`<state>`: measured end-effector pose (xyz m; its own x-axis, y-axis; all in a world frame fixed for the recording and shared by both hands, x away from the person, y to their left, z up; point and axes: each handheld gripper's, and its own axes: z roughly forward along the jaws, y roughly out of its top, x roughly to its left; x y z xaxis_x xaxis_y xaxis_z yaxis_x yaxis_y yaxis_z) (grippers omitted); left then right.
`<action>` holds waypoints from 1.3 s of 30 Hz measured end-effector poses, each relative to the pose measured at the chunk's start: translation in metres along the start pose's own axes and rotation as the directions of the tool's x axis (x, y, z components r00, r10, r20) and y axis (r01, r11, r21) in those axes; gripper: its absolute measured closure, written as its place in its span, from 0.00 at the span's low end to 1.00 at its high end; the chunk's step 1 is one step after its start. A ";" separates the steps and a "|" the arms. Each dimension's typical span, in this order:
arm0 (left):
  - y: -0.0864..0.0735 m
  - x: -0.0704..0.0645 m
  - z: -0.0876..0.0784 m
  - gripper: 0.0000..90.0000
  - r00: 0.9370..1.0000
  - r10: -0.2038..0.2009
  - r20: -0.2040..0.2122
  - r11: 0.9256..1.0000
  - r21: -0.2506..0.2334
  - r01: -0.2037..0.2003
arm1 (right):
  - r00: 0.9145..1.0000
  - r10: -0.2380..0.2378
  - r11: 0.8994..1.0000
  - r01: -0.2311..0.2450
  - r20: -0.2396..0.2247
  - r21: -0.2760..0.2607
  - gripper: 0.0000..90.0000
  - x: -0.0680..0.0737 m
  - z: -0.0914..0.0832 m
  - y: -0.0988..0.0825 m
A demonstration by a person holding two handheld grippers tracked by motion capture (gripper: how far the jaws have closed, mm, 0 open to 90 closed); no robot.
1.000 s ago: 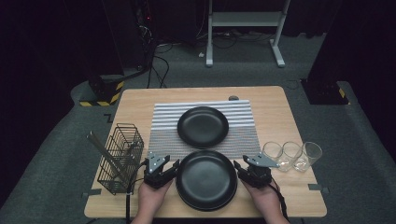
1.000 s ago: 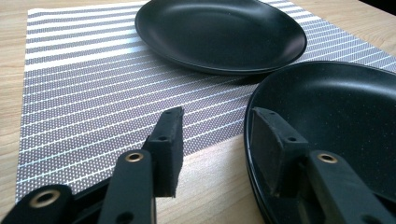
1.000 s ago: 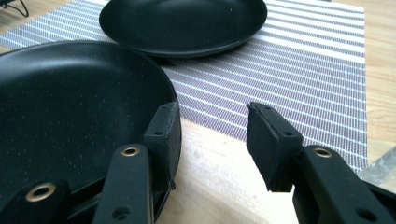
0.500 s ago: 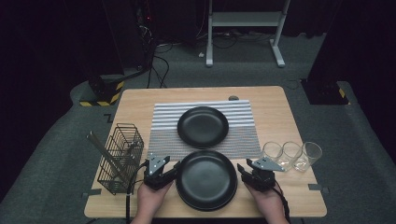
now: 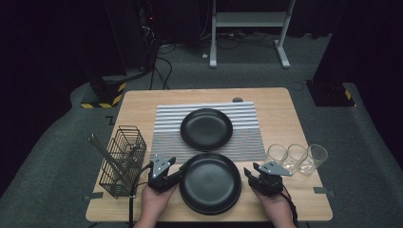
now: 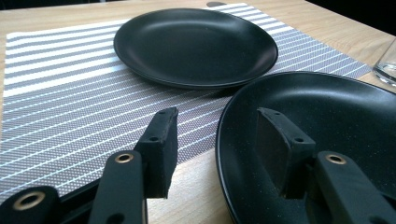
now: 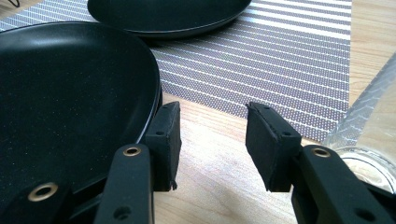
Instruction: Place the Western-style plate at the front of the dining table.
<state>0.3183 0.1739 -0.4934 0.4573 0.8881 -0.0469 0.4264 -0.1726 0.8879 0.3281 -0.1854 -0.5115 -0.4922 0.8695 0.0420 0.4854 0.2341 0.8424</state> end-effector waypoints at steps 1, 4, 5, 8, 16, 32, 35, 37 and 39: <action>0.001 0.000 0.000 0.54 1.000 -0.003 -0.003 1.000 0.000 0.003 | 1.000 -0.001 1.000 0.001 0.000 0.000 0.61 0.000 0.000 0.000; 0.003 0.002 -0.002 0.53 1.000 -0.023 0.005 1.000 0.003 0.023 | 1.000 -0.004 1.000 0.004 0.004 0.001 0.62 0.000 0.000 -0.001; 0.004 0.002 -0.002 0.53 0.999 -0.035 0.012 0.999 0.010 0.035 | 1.000 -0.004 1.000 0.004 0.004 0.001 0.62 0.000 0.000 -0.001; 0.006 0.001 -0.003 0.53 0.999 -0.049 0.020 0.999 -0.003 0.049 | 1.000 -0.003 1.000 0.003 0.007 0.006 0.61 0.000 0.000 -0.003; 0.014 -0.005 -0.005 0.50 0.999 -0.036 0.023 0.999 -0.035 0.036 | 1.000 0.002 1.000 -0.002 0.012 0.001 0.61 -0.003 -0.004 -0.005; 0.021 -0.009 -0.008 0.49 1.000 -0.007 0.016 0.994 -0.111 0.009 | 1.000 -0.008 1.000 0.008 0.017 -0.004 0.61 -0.003 -0.007 -0.009; 0.022 -0.011 -0.009 0.49 1.000 -0.005 0.021 0.993 -0.115 0.008 | 1.000 -0.006 1.000 0.006 0.014 -0.001 0.61 -0.002 -0.006 -0.009; 0.024 -0.011 -0.010 0.49 1.000 -0.003 0.029 0.994 -0.111 0.006 | 1.000 -0.011 1.000 0.011 0.012 0.003 0.61 -0.001 -0.004 -0.009; 0.025 -0.012 -0.012 0.49 1.000 -0.006 0.030 0.993 -0.116 0.009 | 1.000 -0.010 1.000 0.010 0.010 0.005 0.61 -0.001 -0.004 -0.009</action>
<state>0.3146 0.1638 -0.4649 0.4780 0.8759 -0.0656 0.3371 -0.1140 0.9345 0.3218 -0.1901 -0.5173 -0.4902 0.8711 0.0282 0.4837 0.2450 0.8402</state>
